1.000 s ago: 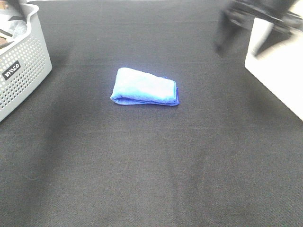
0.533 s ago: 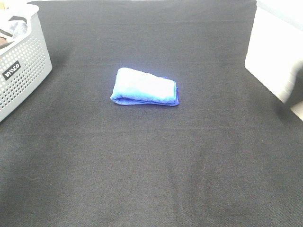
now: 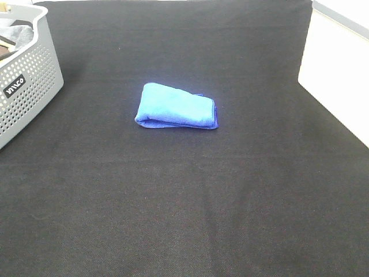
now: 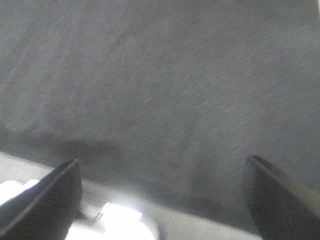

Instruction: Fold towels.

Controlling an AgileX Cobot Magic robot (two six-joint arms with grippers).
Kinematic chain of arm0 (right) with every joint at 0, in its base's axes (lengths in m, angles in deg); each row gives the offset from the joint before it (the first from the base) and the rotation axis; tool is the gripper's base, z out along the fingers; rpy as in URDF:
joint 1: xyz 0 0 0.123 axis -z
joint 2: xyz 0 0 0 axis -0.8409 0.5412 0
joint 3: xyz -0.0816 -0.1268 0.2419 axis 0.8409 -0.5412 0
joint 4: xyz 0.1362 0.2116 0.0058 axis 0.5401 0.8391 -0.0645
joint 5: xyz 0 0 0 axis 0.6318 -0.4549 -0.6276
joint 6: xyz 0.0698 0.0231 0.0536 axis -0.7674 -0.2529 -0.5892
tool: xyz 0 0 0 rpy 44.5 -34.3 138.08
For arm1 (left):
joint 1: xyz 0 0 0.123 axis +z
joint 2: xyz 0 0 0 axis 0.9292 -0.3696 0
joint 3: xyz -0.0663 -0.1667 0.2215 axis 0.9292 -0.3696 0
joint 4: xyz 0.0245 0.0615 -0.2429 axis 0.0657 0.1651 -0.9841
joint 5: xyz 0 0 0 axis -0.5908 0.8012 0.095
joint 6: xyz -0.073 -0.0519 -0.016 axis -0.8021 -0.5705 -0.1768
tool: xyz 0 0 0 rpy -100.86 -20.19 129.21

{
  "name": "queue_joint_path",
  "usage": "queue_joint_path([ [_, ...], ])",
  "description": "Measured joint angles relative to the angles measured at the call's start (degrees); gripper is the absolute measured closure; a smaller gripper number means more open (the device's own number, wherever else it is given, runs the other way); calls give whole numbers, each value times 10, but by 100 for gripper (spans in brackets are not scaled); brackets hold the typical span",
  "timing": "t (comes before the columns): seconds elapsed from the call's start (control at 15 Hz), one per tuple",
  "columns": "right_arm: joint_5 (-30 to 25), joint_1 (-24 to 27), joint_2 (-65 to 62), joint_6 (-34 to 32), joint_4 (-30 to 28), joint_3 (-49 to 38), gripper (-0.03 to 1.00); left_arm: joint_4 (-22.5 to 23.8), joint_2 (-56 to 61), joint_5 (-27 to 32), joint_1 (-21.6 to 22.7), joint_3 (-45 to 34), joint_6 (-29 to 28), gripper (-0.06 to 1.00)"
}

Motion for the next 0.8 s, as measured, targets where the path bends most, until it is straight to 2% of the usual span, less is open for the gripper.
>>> queue_joint_path([
  [0.33, 17, 0, -127, -1, -24, -25, 14, -77, 26, -60, 0, -55, 95, 24],
  [0.8, 18, 0, -131, -1, -25, -28, 14, -79, 26, -74, 0, -62, 101, 24],
])
